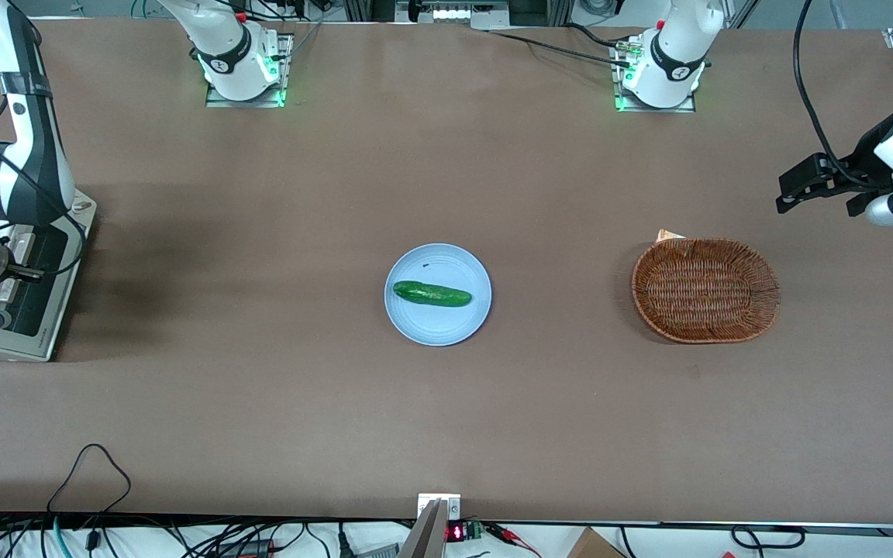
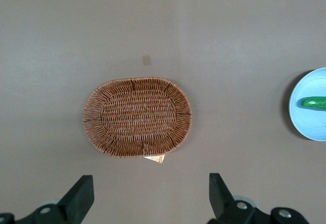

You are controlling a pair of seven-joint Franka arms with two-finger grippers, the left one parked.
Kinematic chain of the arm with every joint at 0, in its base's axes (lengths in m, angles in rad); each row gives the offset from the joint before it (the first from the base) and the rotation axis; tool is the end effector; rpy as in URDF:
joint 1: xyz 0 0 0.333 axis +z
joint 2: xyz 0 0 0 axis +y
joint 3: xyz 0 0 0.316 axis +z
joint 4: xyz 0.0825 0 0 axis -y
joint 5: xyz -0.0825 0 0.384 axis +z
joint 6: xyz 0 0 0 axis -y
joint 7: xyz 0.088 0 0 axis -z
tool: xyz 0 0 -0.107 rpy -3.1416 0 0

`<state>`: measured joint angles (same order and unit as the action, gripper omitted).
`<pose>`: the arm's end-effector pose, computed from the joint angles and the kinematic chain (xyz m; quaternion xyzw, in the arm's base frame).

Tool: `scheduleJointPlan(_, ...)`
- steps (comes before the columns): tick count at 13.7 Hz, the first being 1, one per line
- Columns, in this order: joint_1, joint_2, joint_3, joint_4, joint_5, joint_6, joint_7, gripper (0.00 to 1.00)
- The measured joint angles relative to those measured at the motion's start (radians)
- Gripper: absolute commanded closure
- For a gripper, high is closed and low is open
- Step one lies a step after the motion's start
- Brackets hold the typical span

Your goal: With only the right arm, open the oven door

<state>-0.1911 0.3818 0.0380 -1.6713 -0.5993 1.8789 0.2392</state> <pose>0.6324 -0.1430 0.3810 0.9576 -0.0752 -0.0710 0.2689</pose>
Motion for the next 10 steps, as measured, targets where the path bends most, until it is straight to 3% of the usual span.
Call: scheduleJointPlan(10,0.014,0.019,-0.052,-0.044,-0.056,0.002,0.003,1.00)
